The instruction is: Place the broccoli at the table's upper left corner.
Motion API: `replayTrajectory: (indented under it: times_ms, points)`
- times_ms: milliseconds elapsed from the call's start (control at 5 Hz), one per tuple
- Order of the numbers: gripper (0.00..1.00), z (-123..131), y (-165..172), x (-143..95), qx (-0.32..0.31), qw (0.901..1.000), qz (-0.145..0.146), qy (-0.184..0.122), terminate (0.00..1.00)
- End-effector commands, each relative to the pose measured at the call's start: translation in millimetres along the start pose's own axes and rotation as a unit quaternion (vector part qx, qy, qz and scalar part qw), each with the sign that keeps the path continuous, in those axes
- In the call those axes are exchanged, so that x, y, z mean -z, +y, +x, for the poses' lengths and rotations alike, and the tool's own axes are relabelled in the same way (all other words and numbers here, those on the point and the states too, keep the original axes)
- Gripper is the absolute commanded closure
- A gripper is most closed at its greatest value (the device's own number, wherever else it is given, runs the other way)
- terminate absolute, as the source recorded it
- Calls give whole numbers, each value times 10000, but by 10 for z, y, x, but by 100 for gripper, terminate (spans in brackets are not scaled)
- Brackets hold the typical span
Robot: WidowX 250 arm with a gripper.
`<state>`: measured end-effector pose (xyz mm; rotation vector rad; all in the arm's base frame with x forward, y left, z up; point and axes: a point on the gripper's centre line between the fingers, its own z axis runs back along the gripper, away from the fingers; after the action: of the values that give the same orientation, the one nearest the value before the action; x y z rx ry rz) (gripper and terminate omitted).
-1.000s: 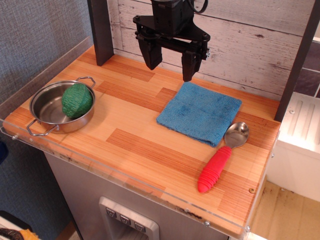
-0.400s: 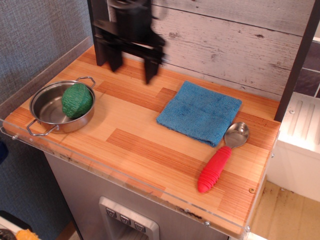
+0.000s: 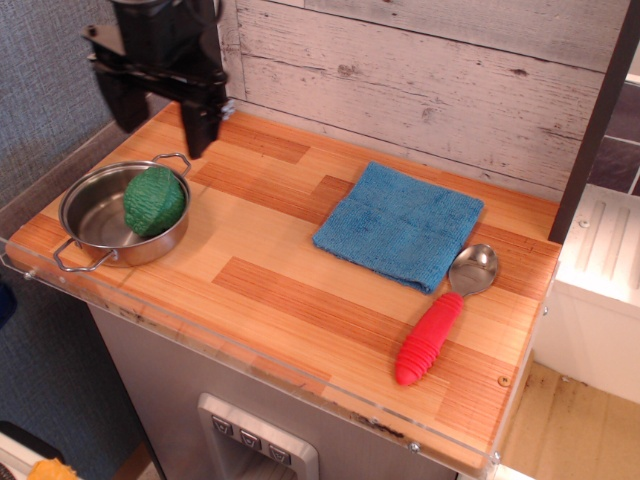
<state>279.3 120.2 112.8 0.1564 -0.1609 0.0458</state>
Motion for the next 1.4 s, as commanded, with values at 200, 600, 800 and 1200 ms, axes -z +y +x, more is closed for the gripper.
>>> replayTrajectory:
  times_ms: [200,600,800,1200]
  points:
    - [0,-229,459,412,-595,9969,33,507,0]
    - [0,-190,349,562,-541,9966,-32,617,0]
    - [0,-156,308,610,-547,9961,37,685,0]
    - [0,-84,299,769,-595,9931,91,1005,0]
